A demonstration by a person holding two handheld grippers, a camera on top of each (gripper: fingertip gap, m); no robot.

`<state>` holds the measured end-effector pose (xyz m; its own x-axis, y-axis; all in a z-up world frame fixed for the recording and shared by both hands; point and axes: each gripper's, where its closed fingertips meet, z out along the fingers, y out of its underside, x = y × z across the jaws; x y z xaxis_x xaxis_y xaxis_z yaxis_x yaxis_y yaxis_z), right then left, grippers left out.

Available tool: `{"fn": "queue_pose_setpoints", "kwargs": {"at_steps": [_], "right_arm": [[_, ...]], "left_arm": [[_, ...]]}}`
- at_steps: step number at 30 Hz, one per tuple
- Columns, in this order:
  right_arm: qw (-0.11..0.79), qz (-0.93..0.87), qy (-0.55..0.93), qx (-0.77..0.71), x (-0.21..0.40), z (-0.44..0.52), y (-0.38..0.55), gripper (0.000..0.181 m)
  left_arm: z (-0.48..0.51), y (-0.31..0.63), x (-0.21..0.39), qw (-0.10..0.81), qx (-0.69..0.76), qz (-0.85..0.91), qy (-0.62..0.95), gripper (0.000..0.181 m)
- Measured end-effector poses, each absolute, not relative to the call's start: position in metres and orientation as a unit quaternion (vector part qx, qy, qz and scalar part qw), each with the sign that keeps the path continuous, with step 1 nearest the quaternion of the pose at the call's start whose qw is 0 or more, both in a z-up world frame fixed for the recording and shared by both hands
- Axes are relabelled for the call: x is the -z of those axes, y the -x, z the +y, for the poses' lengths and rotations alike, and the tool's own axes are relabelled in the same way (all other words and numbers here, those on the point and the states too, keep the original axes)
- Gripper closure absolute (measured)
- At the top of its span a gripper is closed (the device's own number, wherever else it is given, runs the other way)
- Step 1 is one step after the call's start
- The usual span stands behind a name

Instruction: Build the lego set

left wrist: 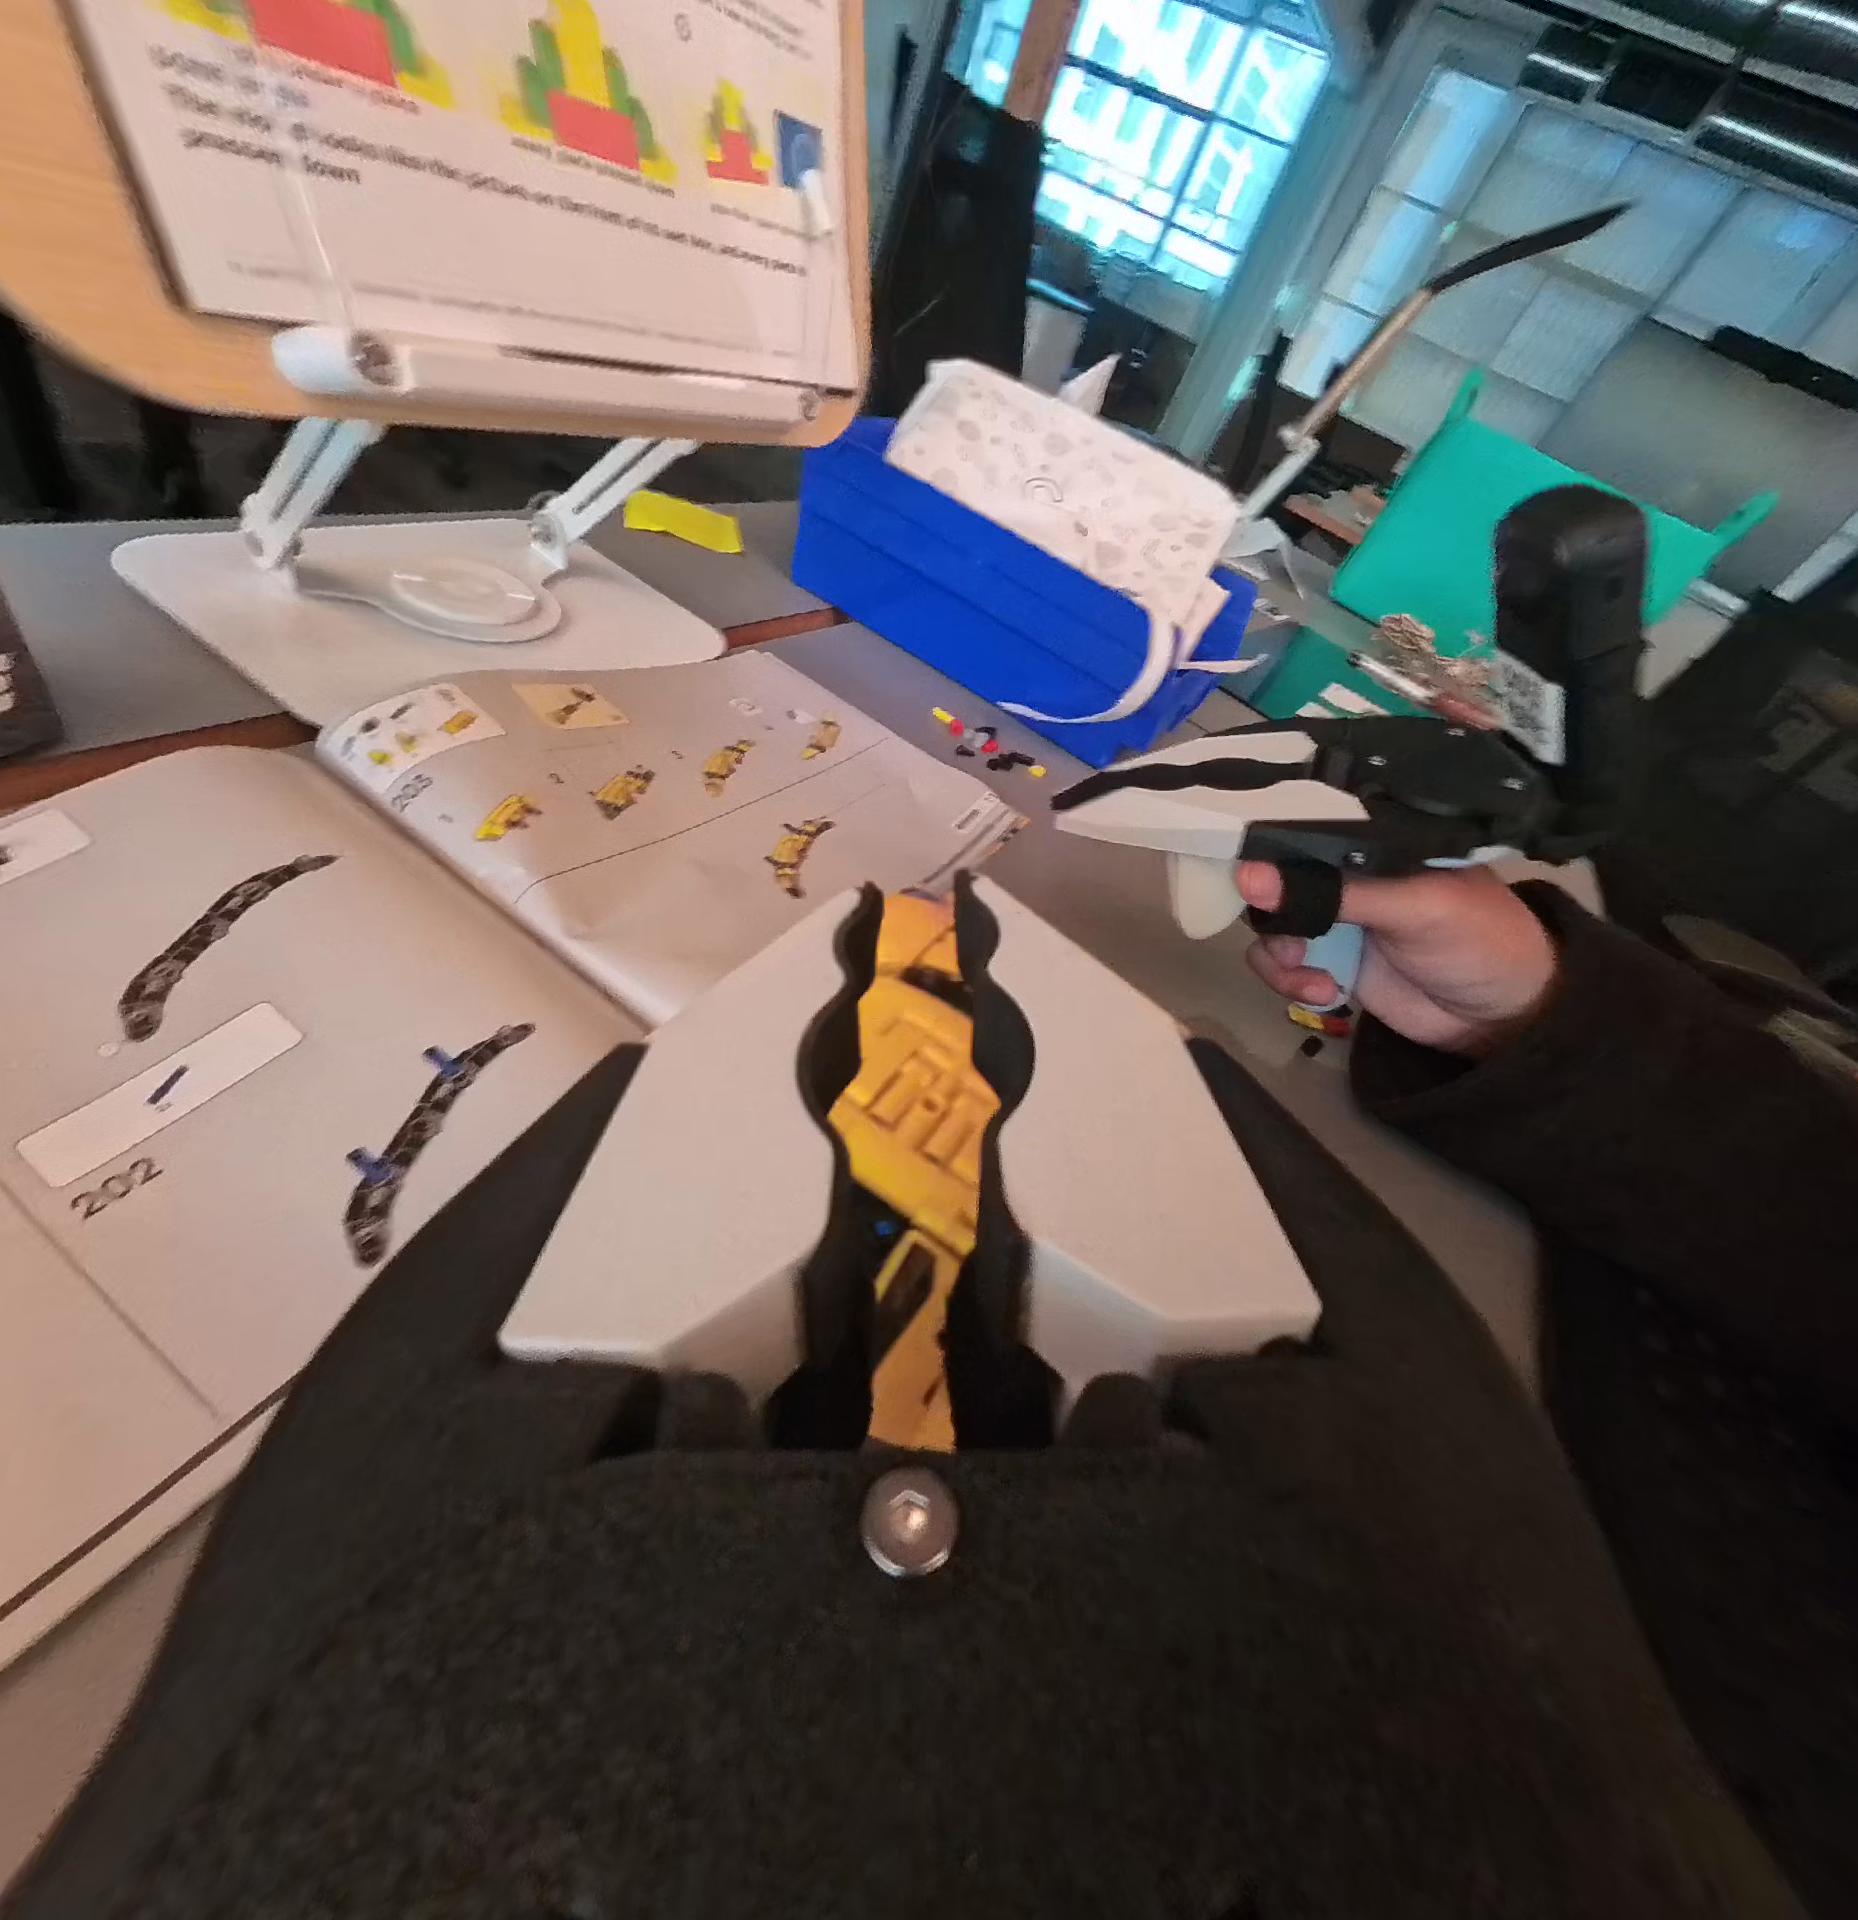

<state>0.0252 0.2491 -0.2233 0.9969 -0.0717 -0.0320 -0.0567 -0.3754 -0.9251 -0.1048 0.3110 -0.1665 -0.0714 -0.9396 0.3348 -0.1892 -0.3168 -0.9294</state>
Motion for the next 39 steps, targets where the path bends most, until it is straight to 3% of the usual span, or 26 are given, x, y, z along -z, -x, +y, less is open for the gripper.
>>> {"fn": "queue_pose_setpoints", "kwargs": {"at_steps": [3,7,11,17,22,39], "right_arm": [[0.580,0.036,0.813,-0.024,0.209,0.246,-0.017,0.169],[0.590,-0.032,0.800,-0.105,0.181,0.222,0.029,0.169],[0.545,-0.141,0.813,-0.149,0.197,0.182,0.098,0.167],[0.562,-0.108,0.803,-0.167,0.217,0.152,0.109,0.169],[0.625,-0.039,0.756,-0.192,0.201,0.148,0.084,0.174],[0.606,-0.059,0.775,-0.170,0.213,0.152,0.085,0.175]], "left_arm": [[0.252,0.122,0.157,0.255,0.580,0.582,0.510,0.166],[0.199,0.163,0.196,0.198,0.501,0.710,0.454,0.166],[0.167,0.183,0.239,0.160,0.442,0.767,0.436,0.165],[0.142,0.186,0.266,0.117,0.416,0.806,0.405,0.158],[0.144,0.185,0.277,0.122,0.393,0.816,0.406,0.156],[0.141,0.184,0.298,0.126,0.354,0.845,0.380,0.157]]}}
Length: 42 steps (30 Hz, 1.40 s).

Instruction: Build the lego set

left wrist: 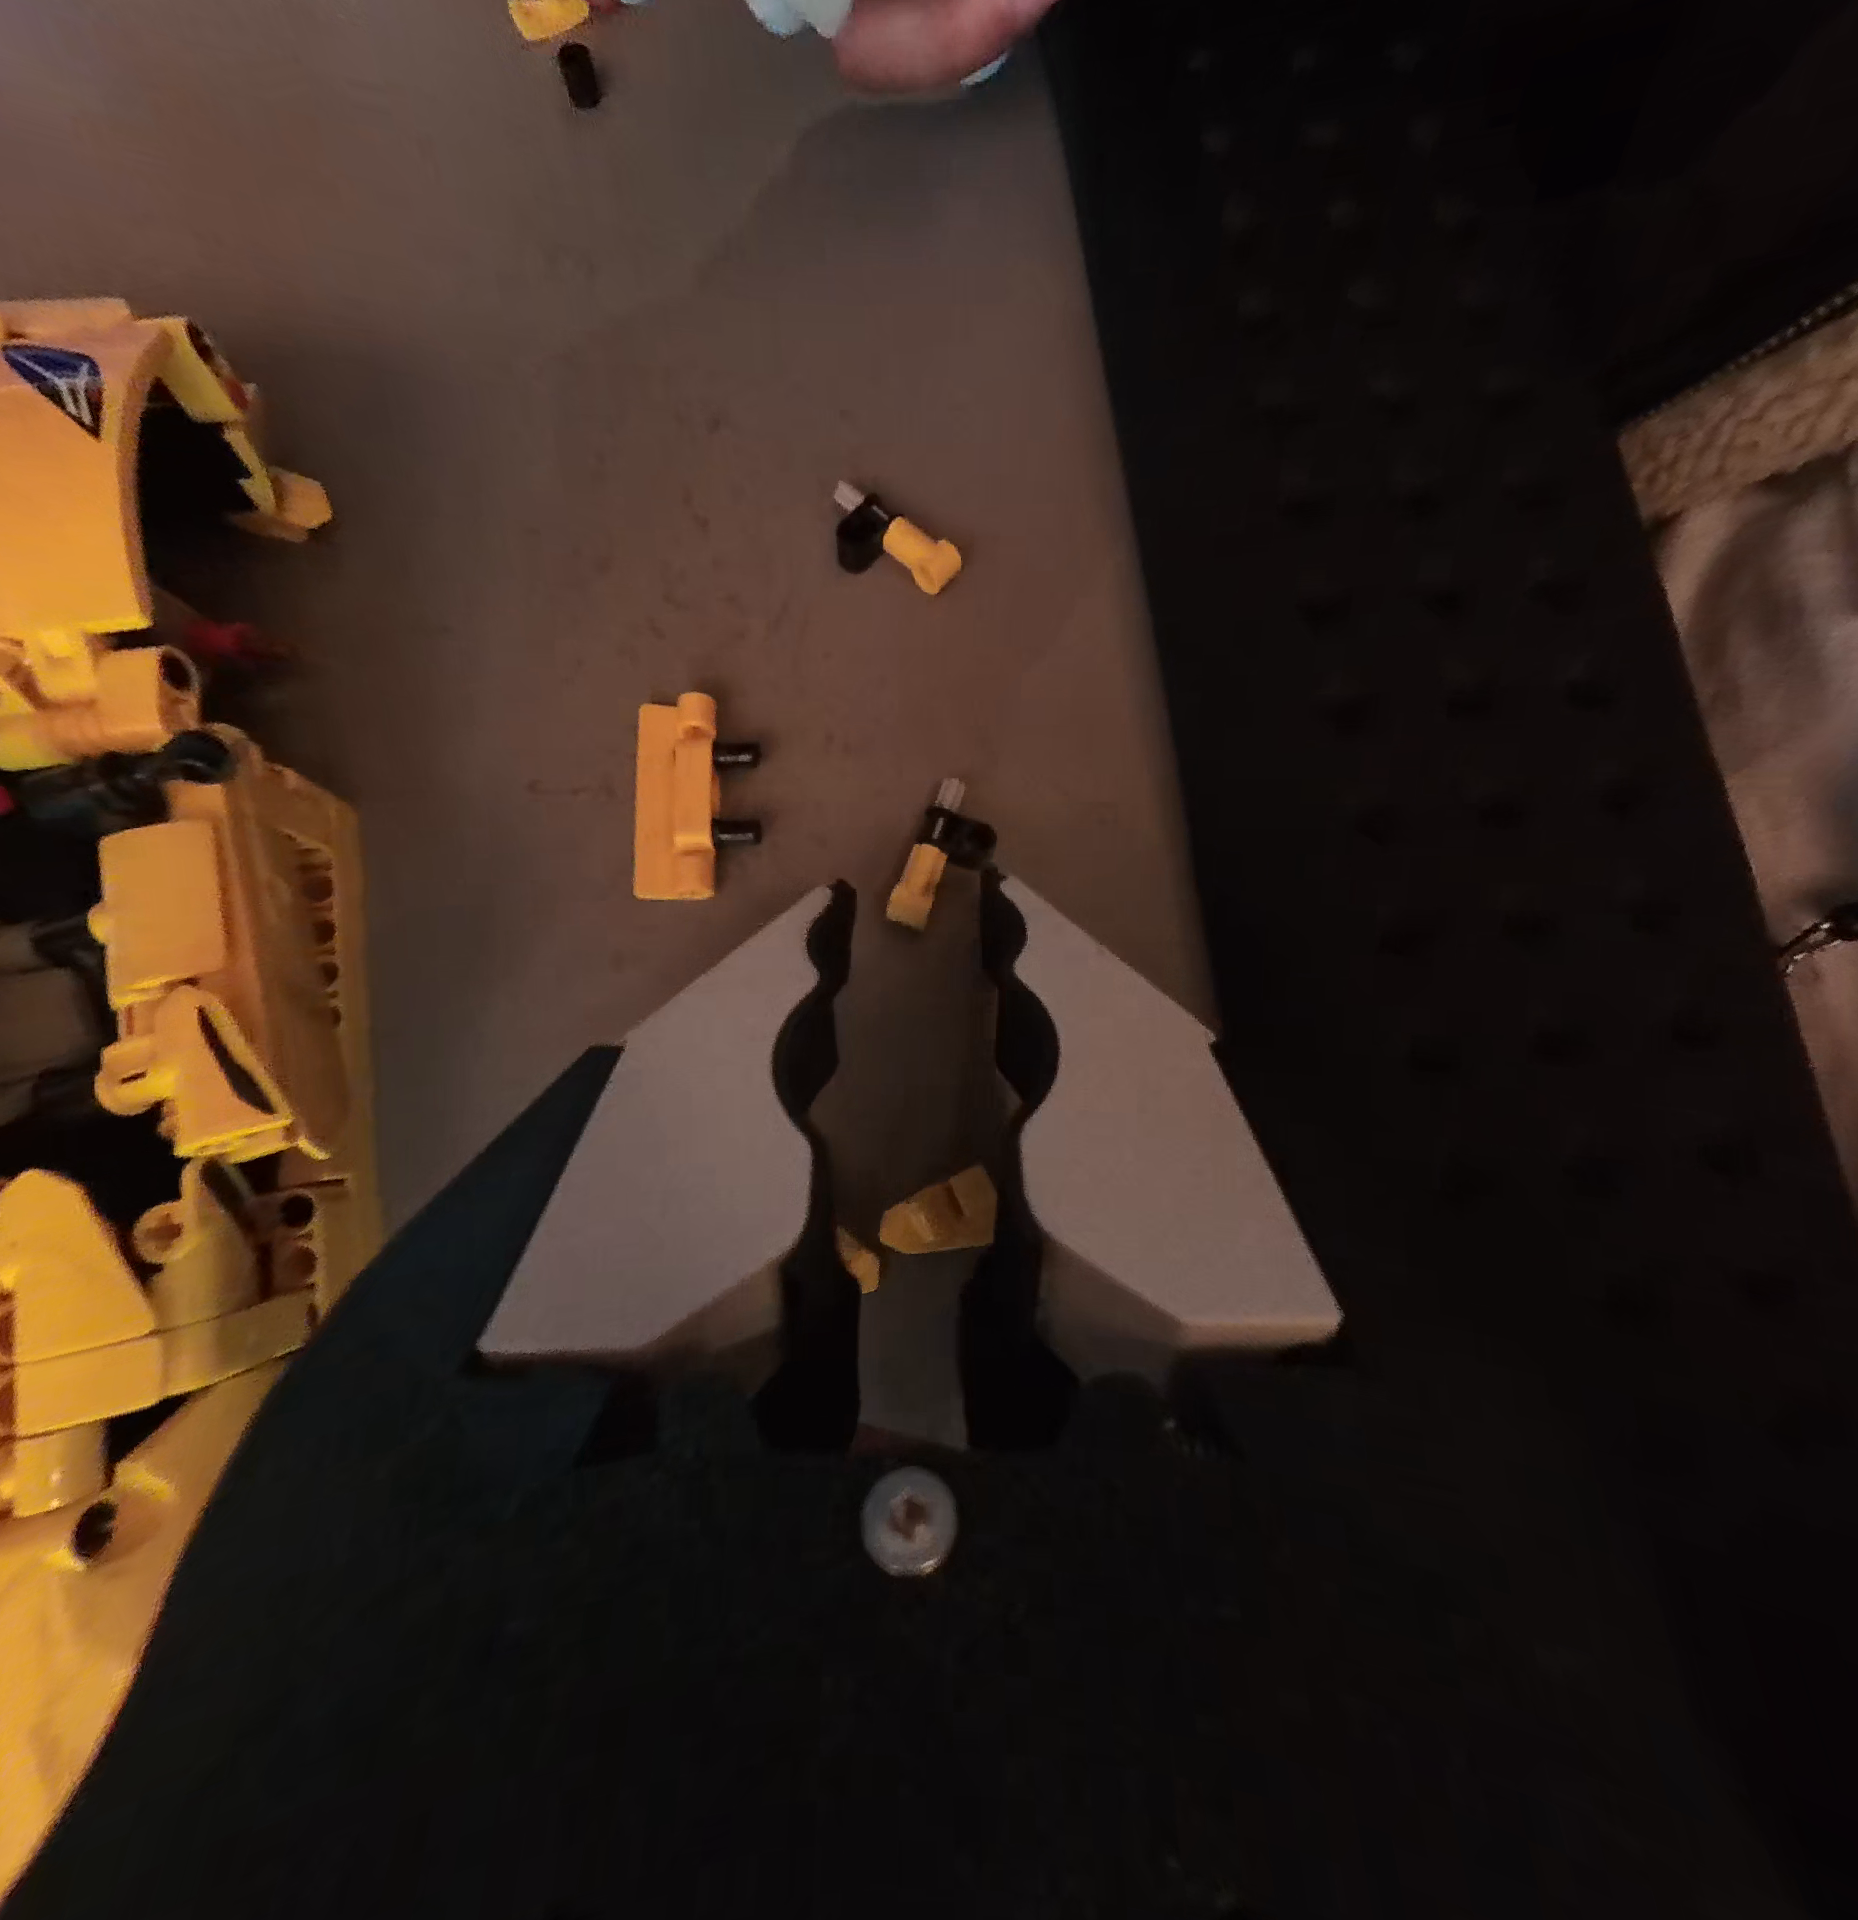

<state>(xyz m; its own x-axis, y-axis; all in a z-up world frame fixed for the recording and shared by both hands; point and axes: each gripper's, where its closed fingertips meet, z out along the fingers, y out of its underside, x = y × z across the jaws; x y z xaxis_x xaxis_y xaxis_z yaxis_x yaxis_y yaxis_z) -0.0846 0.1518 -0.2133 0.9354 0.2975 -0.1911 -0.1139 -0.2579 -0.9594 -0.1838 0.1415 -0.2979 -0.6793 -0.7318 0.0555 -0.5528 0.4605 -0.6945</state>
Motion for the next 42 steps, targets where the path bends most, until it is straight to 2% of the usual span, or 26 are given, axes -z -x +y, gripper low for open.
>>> {"fn": "queue_pose_setpoints", "kwargs": {"at_steps": [2,3,7,11,17,20,22,25,27,29,32,36,42], "right_arm": [[0.605,-0.062,0.775,-0.172,0.214,0.152,0.086,0.175],[0.604,-0.065,0.776,-0.172,0.214,0.152,0.087,0.175],[0.597,-0.131,0.771,-0.178,0.218,0.148,0.110,0.171],[0.593,-0.313,0.726,-0.153,0.226,0.130,0.165,0.162],[0.597,-0.362,0.704,-0.132,0.228,0.127,0.181,0.154],[0.598,-0.373,0.698,-0.129,0.228,0.126,0.185,0.156],[0.596,-0.381,0.693,-0.139,0.228,0.123,0.190,0.167],[0.601,-0.382,0.688,-0.143,0.226,0.121,0.192,0.171],[0.579,-0.369,0.707,-0.168,0.230,0.122,0.190,0.172],[0.530,-0.319,0.754,-0.222,0.240,0.127,0.180,0.174],[0.421,-0.183,0.836,-0.301,0.266,0.135,0.155,0.174],[0.334,-0.104,0.863,-0.366,0.286,0.136,0.149,0.174],[0.297,-0.084,0.857,-0.413,0.288,0.133,0.153,0.173]], "left_arm": [[0.141,0.183,0.299,0.128,0.354,0.846,0.377,0.162],[0.141,0.182,0.298,0.133,0.354,0.847,0.373,0.171],[0.141,0.176,0.294,0.134,0.376,0.830,0.389,0.174],[0.136,0.173,0.267,0.038,0.489,0.743,0.455,0.174],[0.127,0.185,0.233,-0.103,0.601,0.643,0.463,0.174],[0.122,0.191,0.230,-0.132,0.607,0.639,0.453,0.174],[0.118,0.191,0.228,-0.139,0.610,0.637,0.451,0.174],[0.116,0.192,0.227,-0.148,0.614,0.633,0.447,0.174],[0.118,0.189,0.228,-0.129,0.613,0.635,0.452,0.174],[0.124,0.179,0.236,-0.052,0.592,0.663,0.455,0.173],[0.135,0.166,0.246,0.073,0.537,0.712,0.446,0.161],[0.143,0.158,0.261,0.191,0.444,0.772,0.413,0.154],[0.141,0.157,0.270,0.207,0.411,0.794,0.397,0.154]]}}
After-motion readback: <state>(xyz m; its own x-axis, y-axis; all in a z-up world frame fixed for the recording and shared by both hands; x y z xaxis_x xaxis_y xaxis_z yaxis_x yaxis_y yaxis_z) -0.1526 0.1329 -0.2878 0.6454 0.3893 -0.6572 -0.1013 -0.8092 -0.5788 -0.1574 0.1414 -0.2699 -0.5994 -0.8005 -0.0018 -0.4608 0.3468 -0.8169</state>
